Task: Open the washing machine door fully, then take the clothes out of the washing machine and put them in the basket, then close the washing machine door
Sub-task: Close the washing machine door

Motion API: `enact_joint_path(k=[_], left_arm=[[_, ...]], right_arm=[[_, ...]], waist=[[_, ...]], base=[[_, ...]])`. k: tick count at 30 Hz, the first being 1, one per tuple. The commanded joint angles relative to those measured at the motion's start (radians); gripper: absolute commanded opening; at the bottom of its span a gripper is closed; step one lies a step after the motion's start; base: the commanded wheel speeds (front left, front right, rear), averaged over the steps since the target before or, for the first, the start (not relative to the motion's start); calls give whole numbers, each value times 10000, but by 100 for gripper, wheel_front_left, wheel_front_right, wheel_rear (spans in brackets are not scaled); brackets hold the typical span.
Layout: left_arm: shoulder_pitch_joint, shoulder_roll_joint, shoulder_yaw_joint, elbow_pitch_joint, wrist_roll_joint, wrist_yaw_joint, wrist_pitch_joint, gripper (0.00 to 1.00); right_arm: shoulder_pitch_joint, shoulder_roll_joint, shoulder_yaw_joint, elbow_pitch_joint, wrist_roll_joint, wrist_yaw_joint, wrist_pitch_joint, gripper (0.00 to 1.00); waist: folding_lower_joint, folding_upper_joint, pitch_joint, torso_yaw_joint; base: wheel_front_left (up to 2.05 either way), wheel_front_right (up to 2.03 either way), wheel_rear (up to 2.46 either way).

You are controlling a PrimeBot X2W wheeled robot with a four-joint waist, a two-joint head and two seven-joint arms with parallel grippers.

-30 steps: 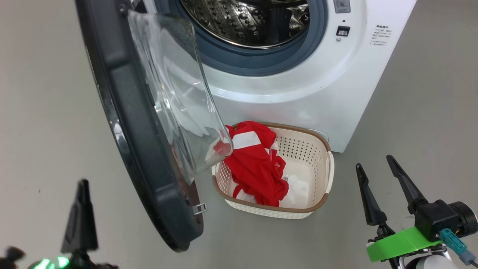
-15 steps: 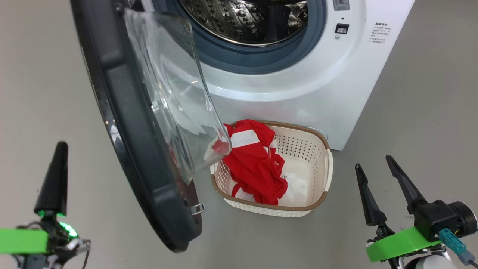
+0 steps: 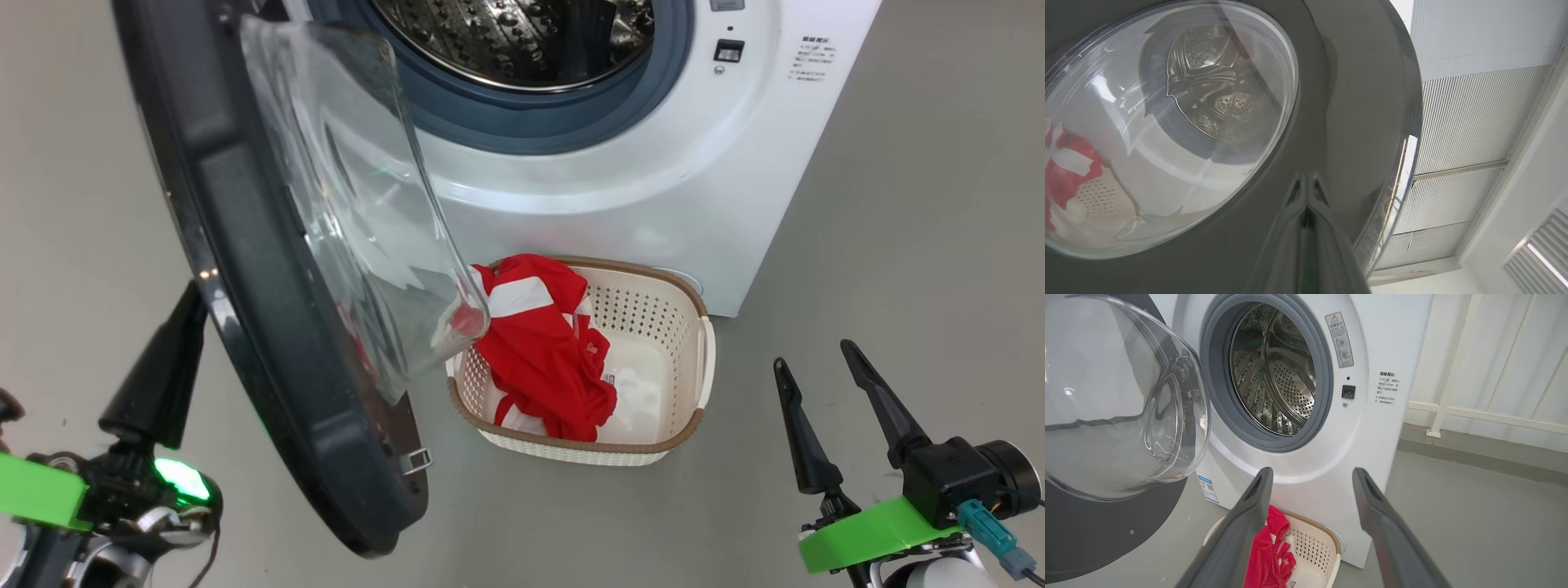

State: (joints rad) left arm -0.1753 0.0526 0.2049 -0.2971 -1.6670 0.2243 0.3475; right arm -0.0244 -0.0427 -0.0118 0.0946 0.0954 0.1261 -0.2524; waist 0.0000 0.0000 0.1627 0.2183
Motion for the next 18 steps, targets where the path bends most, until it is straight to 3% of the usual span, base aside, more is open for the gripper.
enact_joint_path(k=[1, 7, 18], left_arm=[[-430, 217, 335, -429, -149, 62, 67, 0], [-418, 122, 83, -1017, -711, 231, 288, 0], [-157, 230, -508, -1578, -362, 307, 563, 0]], right_arm=[[-390, -75, 248, -244, -118, 46, -93, 100], [-427, -75, 199, -233, -114, 46, -93, 100], [-476, -75, 221, -301, -33, 46, -93, 100]], waist=[[0, 0, 34, -56], [0, 0, 81, -148], [0, 0, 209, -253]], base=[[0, 0, 0], [0, 0, 0], [0, 0, 0]])
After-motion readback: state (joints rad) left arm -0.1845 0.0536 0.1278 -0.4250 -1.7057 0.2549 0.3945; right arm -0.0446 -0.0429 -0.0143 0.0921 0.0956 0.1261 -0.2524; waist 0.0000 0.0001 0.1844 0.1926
